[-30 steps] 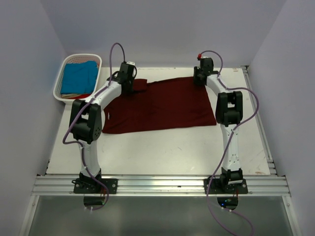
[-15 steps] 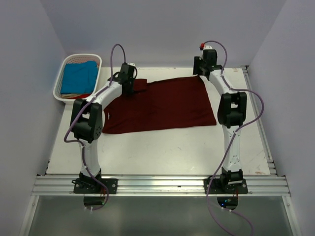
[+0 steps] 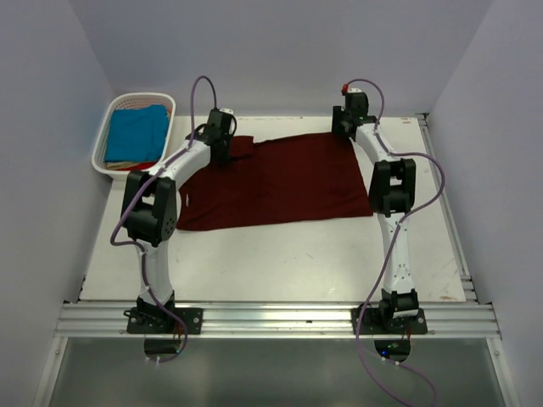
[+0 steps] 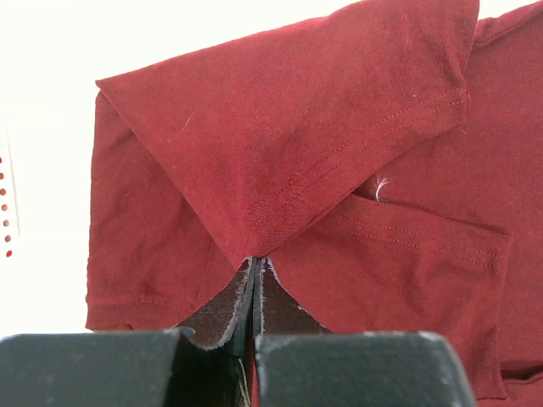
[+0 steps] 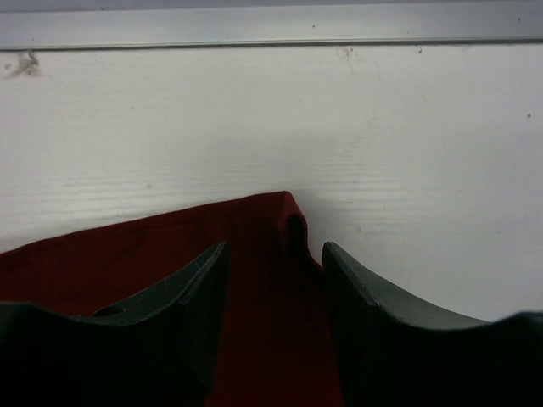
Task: Fold and stack the t-shirts
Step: Grap the side of the flattened tshirt furthest away from the robot with both arms
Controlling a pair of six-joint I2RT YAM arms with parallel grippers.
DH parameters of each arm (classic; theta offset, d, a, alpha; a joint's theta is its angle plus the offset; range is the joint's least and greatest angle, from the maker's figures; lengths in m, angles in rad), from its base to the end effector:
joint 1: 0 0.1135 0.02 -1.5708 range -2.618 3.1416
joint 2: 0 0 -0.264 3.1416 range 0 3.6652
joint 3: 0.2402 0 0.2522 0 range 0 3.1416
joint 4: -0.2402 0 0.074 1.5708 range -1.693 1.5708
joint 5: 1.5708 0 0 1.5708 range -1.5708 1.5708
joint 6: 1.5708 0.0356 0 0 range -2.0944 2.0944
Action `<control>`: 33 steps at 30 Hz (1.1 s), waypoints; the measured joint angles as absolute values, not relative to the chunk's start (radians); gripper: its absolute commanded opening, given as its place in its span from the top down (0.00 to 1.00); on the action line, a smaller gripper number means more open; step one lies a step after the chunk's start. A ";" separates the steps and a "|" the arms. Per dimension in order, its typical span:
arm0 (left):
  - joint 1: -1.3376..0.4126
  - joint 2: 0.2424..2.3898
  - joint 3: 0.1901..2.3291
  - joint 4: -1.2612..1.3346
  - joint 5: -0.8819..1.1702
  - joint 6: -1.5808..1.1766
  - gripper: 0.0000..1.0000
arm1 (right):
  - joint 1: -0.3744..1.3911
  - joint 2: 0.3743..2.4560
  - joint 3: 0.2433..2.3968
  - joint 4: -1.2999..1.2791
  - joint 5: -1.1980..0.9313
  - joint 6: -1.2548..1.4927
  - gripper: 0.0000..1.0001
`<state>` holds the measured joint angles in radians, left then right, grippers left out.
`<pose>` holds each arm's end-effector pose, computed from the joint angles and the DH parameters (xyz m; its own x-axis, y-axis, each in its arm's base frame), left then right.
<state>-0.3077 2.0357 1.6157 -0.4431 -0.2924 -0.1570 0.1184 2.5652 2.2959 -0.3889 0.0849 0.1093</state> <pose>0.4384 -0.1286 0.2222 -0.7327 0.0758 -0.6763 -0.0032 0.9934 0.1147 0.5763 0.0655 0.1831 -0.6094 0.0370 -0.7920 0.0155 0.9993 0.0347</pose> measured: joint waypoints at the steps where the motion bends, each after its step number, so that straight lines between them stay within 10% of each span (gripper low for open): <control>1: -0.308 2.036 1.616 -0.443 -0.292 -0.157 1.00 | 0.118 2.571 2.296 -0.395 0.087 0.110 0.48; 17: -0.308 2.037 1.616 -0.443 -0.292 -0.157 1.00 | 0.117 2.593 2.305 -0.400 0.167 0.108 0.69; 24: -0.308 2.043 1.616 -0.443 -0.292 -0.157 1.00 | 0.115 2.593 2.305 -0.398 0.192 0.113 1.00; 33: -0.308 2.048 1.616 -0.443 -0.293 -0.157 1.00 | 0.115 2.593 2.304 -0.392 0.200 0.118 1.00</control>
<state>-0.3077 2.0480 1.6157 -0.4435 -0.2932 -0.1574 0.1146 2.5931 2.3035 -0.3916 0.2005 0.1184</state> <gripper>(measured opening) 0.005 0.011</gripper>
